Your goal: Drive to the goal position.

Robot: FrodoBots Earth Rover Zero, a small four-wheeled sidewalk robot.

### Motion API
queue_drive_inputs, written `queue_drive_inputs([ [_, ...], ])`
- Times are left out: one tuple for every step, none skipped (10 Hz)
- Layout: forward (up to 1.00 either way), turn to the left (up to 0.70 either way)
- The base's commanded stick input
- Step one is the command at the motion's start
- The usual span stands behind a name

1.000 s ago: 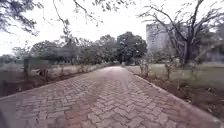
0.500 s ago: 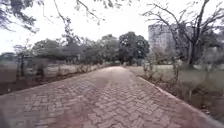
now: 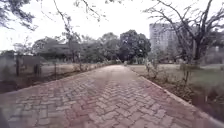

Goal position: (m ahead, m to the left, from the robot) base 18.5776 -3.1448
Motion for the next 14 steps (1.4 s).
queue_drive_inputs([
  [0.7,0.0],
  [0.7,0.0],
  [0.7,0.0],
  [0.7,0.0],
  [0.7,0.0],
  [0.7,0.0],
  [0.7,0.0],
  [0.7,-0.01],
  [0.7,-0.02],
  [0.7,-0.02],
  [0.7,-0.02],
  [0.7,-0.02],
  [0.7,-0.03],
  [0.7,-0.04],
])
